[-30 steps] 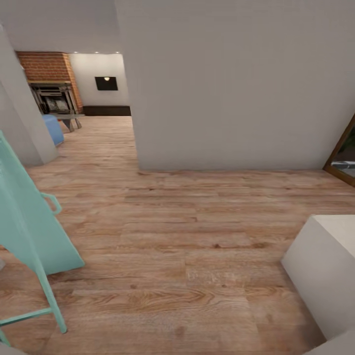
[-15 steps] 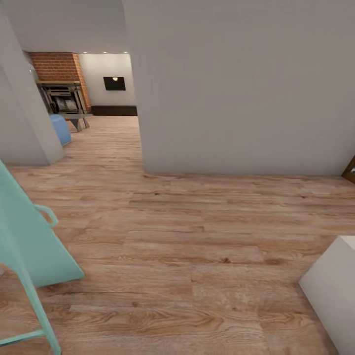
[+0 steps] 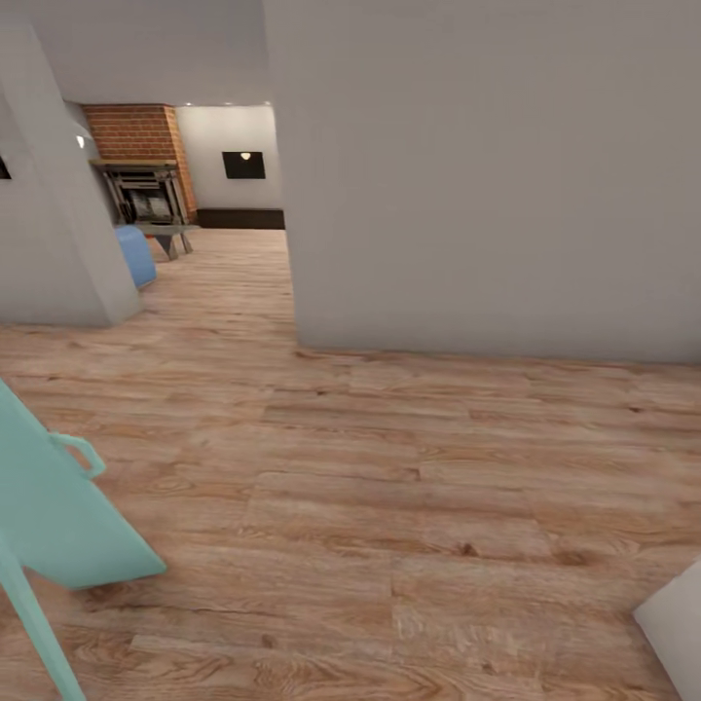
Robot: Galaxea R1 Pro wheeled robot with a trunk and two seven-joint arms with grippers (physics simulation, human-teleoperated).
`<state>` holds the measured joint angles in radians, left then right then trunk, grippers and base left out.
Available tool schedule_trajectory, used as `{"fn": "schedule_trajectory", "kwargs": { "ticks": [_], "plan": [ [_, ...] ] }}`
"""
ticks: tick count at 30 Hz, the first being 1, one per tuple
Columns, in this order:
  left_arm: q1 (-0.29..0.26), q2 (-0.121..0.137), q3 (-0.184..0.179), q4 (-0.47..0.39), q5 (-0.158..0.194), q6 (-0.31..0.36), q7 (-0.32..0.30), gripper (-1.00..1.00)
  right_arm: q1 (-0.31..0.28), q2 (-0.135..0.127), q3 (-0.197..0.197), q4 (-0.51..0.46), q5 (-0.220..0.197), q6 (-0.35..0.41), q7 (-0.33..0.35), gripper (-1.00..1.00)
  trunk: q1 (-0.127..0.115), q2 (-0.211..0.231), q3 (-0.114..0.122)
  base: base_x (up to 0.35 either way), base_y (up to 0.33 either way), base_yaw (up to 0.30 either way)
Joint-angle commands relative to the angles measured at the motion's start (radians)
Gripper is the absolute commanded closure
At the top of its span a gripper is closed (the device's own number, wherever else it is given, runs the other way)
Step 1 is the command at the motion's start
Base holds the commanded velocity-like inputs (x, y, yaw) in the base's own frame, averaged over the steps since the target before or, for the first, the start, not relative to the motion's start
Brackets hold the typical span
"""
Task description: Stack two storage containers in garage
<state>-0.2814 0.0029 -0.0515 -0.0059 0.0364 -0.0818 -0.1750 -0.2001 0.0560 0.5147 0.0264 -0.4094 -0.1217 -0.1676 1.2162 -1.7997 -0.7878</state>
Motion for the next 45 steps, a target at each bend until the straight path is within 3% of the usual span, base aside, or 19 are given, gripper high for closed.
{"fn": "schedule_trajectory", "kwargs": {
  "ticks": [1, 10, 36, 45],
  "plan": [
    [-0.001, 0.000, -0.005, 0.001, 0.004, -0.004, -0.003, -1.00, -0.001, 0.001, 0.008, 0.003, -0.009, -0.006, -0.001, -1.00, 0.000, 0.000, -0.001, 0.324, 0.000, 0.262],
    [-0.001, 0.000, -0.005, 0.001, 0.005, -0.004, -0.003, -1.00, -0.001, 0.000, 0.008, 0.003, -0.009, -0.006, -0.001, -1.00, 0.000, 0.000, -0.001, 0.324, 0.000, 0.227],
    [-0.001, 0.000, -0.006, 0.002, 0.004, -0.002, -0.003, -1.00, -0.001, -0.001, 0.008, 0.003, -0.009, -0.007, -0.001, -1.00, 0.000, 0.000, -0.001, 0.324, 0.000, 0.005],
    [-0.001, 0.000, -0.005, 0.000, 0.005, 0.051, -0.003, -1.00, -0.001, -0.001, 0.008, 0.003, -0.009, -0.007, -0.001, -1.00, 0.000, 0.000, -0.001, 0.324, 0.000, 0.000]
  ]
}}
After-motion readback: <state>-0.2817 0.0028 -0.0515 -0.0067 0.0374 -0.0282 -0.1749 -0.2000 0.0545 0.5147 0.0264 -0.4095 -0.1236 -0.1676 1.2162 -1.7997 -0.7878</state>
